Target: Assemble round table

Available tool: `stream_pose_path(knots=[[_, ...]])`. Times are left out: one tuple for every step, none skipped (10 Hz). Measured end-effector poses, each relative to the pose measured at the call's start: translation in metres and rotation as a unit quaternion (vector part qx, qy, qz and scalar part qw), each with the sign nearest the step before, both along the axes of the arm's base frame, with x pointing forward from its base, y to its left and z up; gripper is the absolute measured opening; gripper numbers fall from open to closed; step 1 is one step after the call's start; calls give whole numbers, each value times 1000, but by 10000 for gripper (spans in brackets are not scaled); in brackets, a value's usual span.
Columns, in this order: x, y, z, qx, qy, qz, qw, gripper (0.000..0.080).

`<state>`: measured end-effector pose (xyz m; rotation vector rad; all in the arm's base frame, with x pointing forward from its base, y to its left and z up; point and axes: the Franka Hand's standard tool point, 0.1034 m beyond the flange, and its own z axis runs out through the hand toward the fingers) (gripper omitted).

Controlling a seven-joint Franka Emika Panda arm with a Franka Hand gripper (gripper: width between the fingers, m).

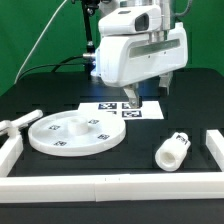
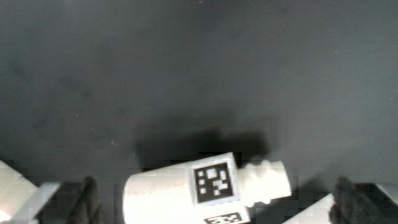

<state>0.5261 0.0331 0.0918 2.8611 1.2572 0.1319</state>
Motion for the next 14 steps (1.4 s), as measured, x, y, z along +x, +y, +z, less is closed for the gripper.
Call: stream_pose_path(knots=[[0,0,0,0,0,0,1000,650],[0,0,0,0,0,0,1000,650],[0,0,0,0,0,0,1000,650],[0,0,0,0,0,0,1000,650],[0,0,-1,0,1,0,1000,650],[-1,0,-1,0,1,0,1000,650],[2,0,1,3,0,-22,1000,650],[7,0,5,6,-5,-59,998,650],[10,5,6,14,-9,-123,992,650],[11,11,7,21,-9,-172,985,650],[15,14,7,27,-4,-202,979,650],[19,15,6,32,-3,-217,976,650],[18,15,6,31,-3,-212,977,650],[18,15,5,31,-2,-212,977,650]])
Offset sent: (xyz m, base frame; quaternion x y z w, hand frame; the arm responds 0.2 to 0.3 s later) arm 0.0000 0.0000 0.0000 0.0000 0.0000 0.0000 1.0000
